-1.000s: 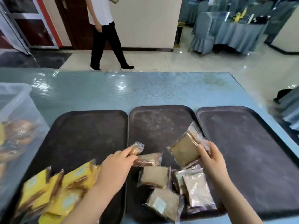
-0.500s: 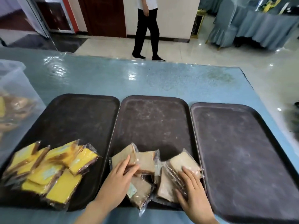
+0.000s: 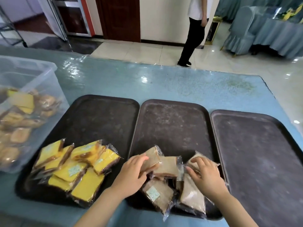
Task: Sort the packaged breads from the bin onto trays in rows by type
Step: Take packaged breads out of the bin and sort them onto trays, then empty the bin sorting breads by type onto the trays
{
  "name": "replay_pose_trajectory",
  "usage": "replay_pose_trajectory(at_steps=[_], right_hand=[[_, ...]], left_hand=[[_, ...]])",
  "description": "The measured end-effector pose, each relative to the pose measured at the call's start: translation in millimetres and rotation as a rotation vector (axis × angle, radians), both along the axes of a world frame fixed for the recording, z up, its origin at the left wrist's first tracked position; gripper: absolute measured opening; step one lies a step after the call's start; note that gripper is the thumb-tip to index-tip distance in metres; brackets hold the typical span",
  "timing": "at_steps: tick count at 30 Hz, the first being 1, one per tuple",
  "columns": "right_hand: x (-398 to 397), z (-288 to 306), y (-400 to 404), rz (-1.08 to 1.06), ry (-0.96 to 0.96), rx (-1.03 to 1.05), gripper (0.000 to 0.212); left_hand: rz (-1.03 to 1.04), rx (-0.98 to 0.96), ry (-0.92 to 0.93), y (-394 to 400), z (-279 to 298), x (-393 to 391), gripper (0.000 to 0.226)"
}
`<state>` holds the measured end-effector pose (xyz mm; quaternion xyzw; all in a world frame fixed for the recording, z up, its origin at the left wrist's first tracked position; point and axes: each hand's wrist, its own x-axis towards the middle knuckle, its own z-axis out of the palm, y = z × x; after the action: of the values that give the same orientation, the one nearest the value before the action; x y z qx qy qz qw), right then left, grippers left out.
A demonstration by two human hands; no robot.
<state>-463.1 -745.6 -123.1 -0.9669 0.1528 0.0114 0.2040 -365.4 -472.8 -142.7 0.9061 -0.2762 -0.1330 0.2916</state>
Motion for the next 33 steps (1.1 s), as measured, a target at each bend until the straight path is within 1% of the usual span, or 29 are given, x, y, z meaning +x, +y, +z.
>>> replay_pose_trajectory(at_steps=[3, 4, 7, 10, 12, 16, 18, 22, 23, 27, 31, 33], right_hand=[[19, 8, 35, 0.030, 0.005, 0.003, 0.040], [26, 8, 48, 0.044, 0.003, 0.000, 0.044], [51, 10, 93, 0.044, -0.020, -0.038, 0.065], [79, 10, 144, 0.018, -0.066, -0.079, 0.065], [96, 15, 185, -0.015, -0.060, -0.079, 0.065], [130, 41, 260, -0.045, -0.087, -0.041, 0.048], [144, 53, 292, -0.029, -0.084, -0.017, 0.048], [164, 77, 342, -0.012, -0.126, 0.070, 0.047], [169, 83, 351, 0.005, -0.134, 0.077, 0.046], [193, 102, 381, 0.085, -0.181, 0.138, 0.044], [214, 110, 410, 0.166, -0.184, 0.184, 0.039], [226, 114, 423, 0.217, -0.176, 0.193, 0.039]], left_hand=[[-0.001, 0.064, -0.100, 31, 5, 18, 0.048], [-0.004, 0.081, -0.122, 46, 6, 24, 0.048], [-0.025, 0.125, -0.177, 95, 10, 46, 0.047], [-0.044, 0.169, -0.253, 154, 21, 70, 0.049], [-0.077, 0.183, -0.217, 195, 34, 90, 0.047], [-0.097, 0.135, -0.237, 251, 76, 130, 0.047], [-0.117, 0.116, -0.272, 268, 103, 143, 0.046], [-0.049, -0.074, -0.330, 297, 156, 156, 0.038], [-0.054, -0.094, -0.333, 303, 164, 161, 0.036], [-0.039, -0.109, -0.357, 327, 168, 176, 0.031], [0.045, -0.179, -0.278, 361, 166, 183, 0.028], [0.093, -0.185, -0.264, 384, 169, 193, 0.027]])
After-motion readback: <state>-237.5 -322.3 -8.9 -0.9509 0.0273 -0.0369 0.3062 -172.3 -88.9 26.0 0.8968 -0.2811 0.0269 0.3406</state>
